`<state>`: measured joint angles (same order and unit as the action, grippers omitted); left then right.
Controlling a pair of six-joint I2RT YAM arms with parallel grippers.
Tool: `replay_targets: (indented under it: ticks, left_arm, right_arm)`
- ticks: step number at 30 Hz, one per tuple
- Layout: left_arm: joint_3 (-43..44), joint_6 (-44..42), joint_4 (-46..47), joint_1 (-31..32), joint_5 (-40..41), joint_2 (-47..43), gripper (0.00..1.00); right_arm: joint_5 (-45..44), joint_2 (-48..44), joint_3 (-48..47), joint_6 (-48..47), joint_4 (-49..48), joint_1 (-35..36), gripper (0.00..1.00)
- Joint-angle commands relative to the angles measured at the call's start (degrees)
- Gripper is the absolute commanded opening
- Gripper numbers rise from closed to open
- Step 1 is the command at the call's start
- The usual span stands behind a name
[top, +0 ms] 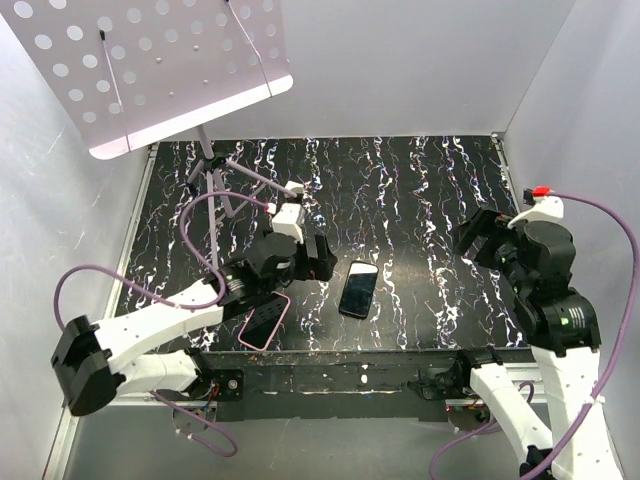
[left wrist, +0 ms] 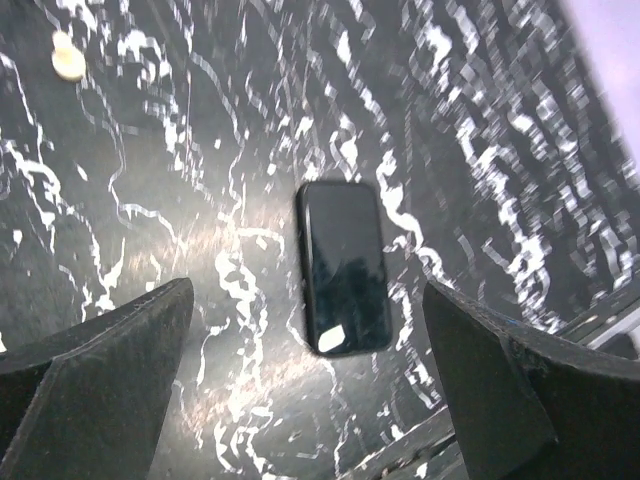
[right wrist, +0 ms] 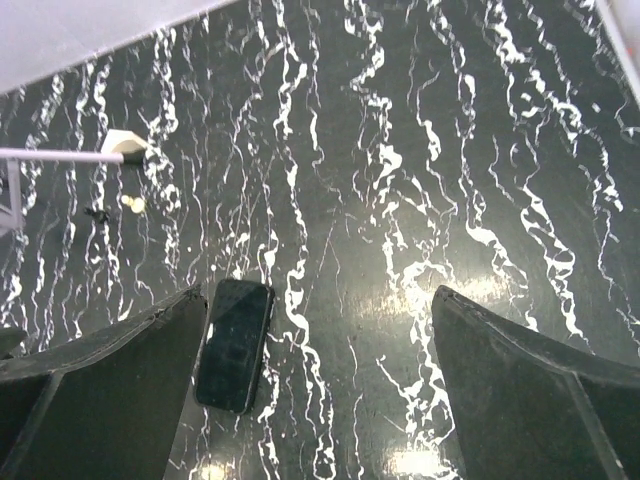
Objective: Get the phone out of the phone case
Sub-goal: Pick up the phone at the center of the board.
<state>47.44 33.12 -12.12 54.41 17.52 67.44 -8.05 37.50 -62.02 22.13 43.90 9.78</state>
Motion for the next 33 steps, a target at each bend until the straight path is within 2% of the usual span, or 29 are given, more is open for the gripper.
replay_targets:
  ticks: [1, 7, 19, 24, 29, 33]
  left_arm:
    - [-1.75, -1.75, 8.27, 0.08, 3.40, -4.42, 1.00]
    - [8.53, 2.37, -6.23, 0.17, -1.16, 5.75, 1.00]
    - [18.46, 7.04, -13.62, 0.17, -13.47, 23.16, 0.99]
    - [23.21, 8.45, -19.69, 0.25, -14.44, 31.33, 1.00]
    - [25.42, 7.13, -21.19, 2.45, -11.02, 34.42, 1.00]
    - [27.61, 6.69, -22.33, 3.15, -11.71, 37.23, 0.99]
  right_arm:
    - [-2.76, -3.30, -0.29, 0.02, -2.94, 0.06, 1.00]
    - [-3.54, -4.71, -1.44, 1.33, -1.72, 0.06, 1.00]
    - [-2.23, -2.43, -3.64, 3.10, 3.82, 0.06, 1.00]
    - [-0.04, -2.60, -2.41, 2.13, 3.65, 0.06, 1.00]
    - [0.67, -3.57, -0.65, 2.22, 3.21, 0.06, 1.00]
    - [1.63, -3.57, 0.67, 2.39, 1.81, 0.06, 1.00]
